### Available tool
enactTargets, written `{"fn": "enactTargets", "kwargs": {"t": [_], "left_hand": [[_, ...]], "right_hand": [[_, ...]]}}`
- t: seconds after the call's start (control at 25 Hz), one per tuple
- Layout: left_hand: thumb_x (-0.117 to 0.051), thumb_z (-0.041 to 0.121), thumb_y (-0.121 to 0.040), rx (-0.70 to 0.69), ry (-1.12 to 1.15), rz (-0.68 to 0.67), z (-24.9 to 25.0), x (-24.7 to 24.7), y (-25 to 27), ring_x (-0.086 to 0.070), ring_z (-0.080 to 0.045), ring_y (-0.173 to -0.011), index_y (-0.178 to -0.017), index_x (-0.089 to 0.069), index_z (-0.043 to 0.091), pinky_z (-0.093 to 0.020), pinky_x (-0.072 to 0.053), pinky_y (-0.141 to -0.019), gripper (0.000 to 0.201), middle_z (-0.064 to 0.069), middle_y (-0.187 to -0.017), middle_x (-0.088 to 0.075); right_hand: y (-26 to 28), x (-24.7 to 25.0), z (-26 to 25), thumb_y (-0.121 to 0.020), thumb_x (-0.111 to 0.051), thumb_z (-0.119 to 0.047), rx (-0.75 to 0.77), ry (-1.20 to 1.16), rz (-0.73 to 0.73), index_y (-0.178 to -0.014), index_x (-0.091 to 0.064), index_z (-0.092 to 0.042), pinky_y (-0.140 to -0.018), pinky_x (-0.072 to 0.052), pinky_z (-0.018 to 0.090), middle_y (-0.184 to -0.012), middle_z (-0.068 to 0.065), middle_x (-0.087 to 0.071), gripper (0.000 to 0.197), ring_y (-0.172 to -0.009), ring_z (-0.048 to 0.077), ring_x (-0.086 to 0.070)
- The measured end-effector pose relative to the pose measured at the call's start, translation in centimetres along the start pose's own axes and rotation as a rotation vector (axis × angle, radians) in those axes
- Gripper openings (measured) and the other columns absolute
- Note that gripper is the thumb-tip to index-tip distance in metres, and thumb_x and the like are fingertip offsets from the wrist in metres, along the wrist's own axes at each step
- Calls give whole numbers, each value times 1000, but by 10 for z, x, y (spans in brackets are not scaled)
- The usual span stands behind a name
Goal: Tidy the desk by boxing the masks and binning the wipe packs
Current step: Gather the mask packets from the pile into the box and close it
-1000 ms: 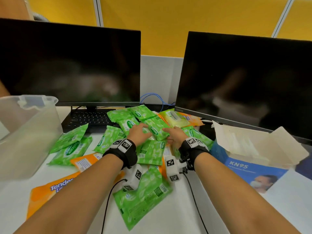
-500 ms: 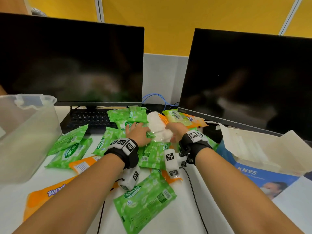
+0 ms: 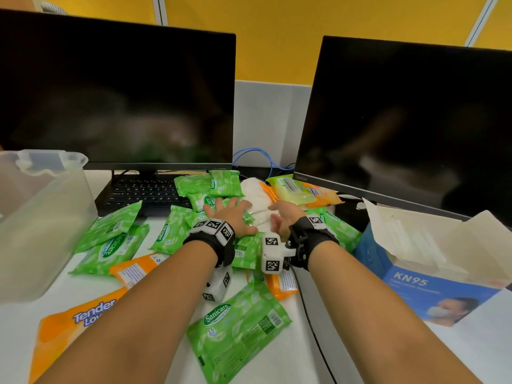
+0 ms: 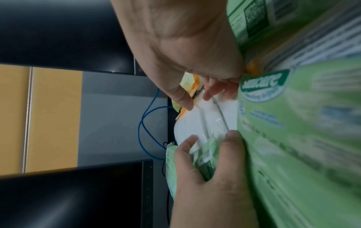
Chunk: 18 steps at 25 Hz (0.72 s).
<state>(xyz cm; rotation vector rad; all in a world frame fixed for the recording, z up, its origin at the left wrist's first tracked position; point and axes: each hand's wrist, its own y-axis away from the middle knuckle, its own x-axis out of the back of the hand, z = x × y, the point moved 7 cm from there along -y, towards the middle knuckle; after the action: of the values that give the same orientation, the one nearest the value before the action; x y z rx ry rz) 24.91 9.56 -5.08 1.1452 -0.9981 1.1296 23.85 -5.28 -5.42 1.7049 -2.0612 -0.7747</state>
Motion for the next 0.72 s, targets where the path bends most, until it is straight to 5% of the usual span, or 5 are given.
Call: {"fn": "enactTargets", "kwargs": {"t": [0.16,0.32,0.44,0.56,0.72], "left_hand": [[-59,54,-83,18,82,72,6,14,-12,-33,-32,-135,-133,-41,29,-58,-17,-109,59,-1,-141,-44],[-61,37,-88,20,91,69,13,24,-29,-43,-34,-126,-133,-41,20,-51,-37,-104,53,-12,-137,-41],[-62,27,-88,-25,60,118,20,28,-34,-53,-36,-113,-128,-42,12,-45,-47,-91,46,-16,-131,-41],[-57,14,-90,-100,-75,127,27,30,-36,-61,-35,-102,-129,-38,8,-38,-46,-73,45,-17,-117,-58],[-44,8,-93,-149,-60,269,29,47,-23,-63,-37,-92,-122,-42,6,-39,-45,-66,29,-19,-106,-62]], "right_hand": [[-5,1,-9,-92,-56,-9,3,179,-25,-82,-47,-7,-49,-33,27,-69,5,-37,15,-55,15,-34],[-13,-7,-8,-92,-59,-17,37,258,-55,-83,-55,-9,-64,-49,33,-76,8,-50,13,-66,22,-50],[-24,-6,-4,-87,-65,-25,61,233,-90,-78,-54,-14,-57,-44,29,-74,5,-51,18,-59,17,-47],[-26,-3,-4,-85,-69,-31,64,195,-61,-84,-60,-13,-58,-43,28,-72,7,-56,20,-55,15,-47],[-19,0,-5,-88,-65,-28,80,189,-62,-88,-58,-11,-55,-42,27,-73,9,-55,19,-55,15,-46]]}}
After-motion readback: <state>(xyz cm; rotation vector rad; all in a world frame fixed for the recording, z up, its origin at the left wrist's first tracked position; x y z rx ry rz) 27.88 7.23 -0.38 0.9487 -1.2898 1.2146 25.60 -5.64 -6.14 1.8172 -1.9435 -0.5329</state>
